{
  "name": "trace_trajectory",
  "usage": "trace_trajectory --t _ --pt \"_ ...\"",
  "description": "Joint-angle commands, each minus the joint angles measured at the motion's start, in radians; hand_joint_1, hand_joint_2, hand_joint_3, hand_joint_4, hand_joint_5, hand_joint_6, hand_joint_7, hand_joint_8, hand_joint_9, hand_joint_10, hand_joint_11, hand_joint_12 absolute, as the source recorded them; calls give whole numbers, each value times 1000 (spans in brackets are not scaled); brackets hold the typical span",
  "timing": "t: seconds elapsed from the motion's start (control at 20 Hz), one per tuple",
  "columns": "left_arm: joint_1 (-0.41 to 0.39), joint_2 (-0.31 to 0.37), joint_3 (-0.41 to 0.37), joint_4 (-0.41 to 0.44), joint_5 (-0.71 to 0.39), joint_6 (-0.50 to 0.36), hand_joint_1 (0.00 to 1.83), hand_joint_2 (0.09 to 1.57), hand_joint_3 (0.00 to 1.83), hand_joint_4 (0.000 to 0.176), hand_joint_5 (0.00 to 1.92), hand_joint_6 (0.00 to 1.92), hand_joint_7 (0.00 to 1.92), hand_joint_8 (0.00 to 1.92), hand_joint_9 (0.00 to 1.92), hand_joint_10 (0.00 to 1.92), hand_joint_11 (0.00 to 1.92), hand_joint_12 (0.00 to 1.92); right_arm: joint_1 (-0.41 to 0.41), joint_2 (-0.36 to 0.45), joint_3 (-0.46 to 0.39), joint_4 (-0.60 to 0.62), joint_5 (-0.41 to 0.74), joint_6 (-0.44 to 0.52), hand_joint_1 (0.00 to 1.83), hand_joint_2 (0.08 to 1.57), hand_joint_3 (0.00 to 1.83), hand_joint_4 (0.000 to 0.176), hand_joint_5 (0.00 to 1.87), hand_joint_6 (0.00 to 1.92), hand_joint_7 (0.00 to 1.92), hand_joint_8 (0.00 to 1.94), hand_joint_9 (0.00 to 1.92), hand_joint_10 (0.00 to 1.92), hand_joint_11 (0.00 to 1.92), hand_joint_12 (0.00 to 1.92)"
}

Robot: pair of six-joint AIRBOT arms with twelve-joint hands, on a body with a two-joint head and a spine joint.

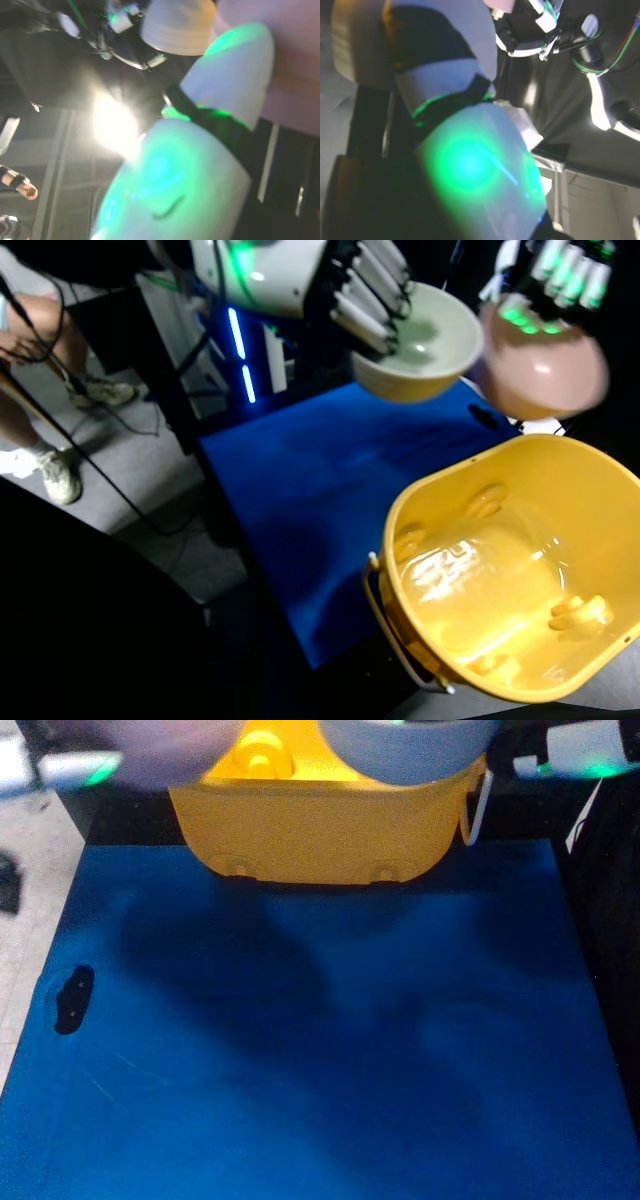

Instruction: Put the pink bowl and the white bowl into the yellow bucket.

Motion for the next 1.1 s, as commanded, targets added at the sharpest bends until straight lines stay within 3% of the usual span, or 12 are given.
trace_trajectory --t 0.0,0.05,0.1,0.15,0.2,0.25,0.35,0.45,0.65,0.8,0.9,1.05 --pt "-31 -20 10 10 42 -34 1356 1141 0 0 851 870 935 1145 997 1376 943 1630 35 -12 21 -34 -125 2 1479 1190 1 0 719 1371 728 1185 832 1223 624 1643" --pt "-70 -44 34 55 10 -53 1378 1132 0 0 860 835 938 1108 998 1357 916 1597 45 -37 50 -34 -124 3 1480 1190 0 0 718 1365 725 1202 840 1218 616 1643" --pt "-97 -63 52 83 -17 -56 1274 1167 3 0 840 924 916 1330 1016 1649 1026 1856 52 -60 76 -34 -122 3 1481 1190 0 0 709 1357 727 1197 841 1222 634 1652" --pt "-127 -85 73 107 -40 -56 1227 1206 5 0 784 1205 814 1391 1051 1909 1142 1918 60 -89 112 -34 -117 3 1481 1192 1 0 700 1355 747 1203 831 1248 604 1676" --pt "-155 -105 92 130 -61 -57 1223 1210 3 0 778 1254 804 1374 1113 1919 1219 1920 70 -114 146 -34 -106 3 1481 1192 1 0 696 1351 755 1199 830 1253 597 1687" --pt "-181 -122 106 151 -84 -57 1227 1220 1 0 776 1042 821 1543 1065 1910 1181 1921 73 -141 178 -34 -100 3 1482 1185 0 0 716 1327 783 1157 846 1222 595 1688" --pt "-198 -136 121 162 -102 -57 1236 1203 0 0 796 1046 857 1474 956 1597 943 1807 73 -177 219 -34 -98 2 1483 1178 0 0 727 1322 801 1116 862 1173 600 1695" --pt "-208 -156 142 159 -111 -57 1363 1181 0 0 817 932 824 1319 886 1530 867 1760 74 -205 251 -34 -94 2 1492 1136 0 0 874 1181 898 1022 931 1087 675 1590" --pt "-215 -217 191 159 -117 -68 1357 1195 1 0 746 1155 792 1292 829 1469 749 1633 74 -243 307 -34 -82 2 1493 1120 1 0 923 1159 887 987 945 1068 705 1569" --pt "-217 -263 241 162 -122 -89 1372 1164 0 0 816 958 858 1234 914 1442 814 1615 74 -281 355 -34 -69 2 1480 1176 9 0 780 1334 773 1123 831 1209 592 1675" --pt "-219 -292 276 161 -131 -100 1360 1189 1 0 750 1127 816 1259 833 1461 682 1587 77 -315 392 -34 -63 2 1480 1189 0 0 743 1357 753 1142 817 1232 599 1694" --pt "-219 -316 308 157 -143 -114 1361 1192 0 0 745 1115 788 1295 854 1444 780 1547 78 -345 427 -34 -49 2 1484 1180 0 0 720 1344 795 1127 846 1190 618 1682"
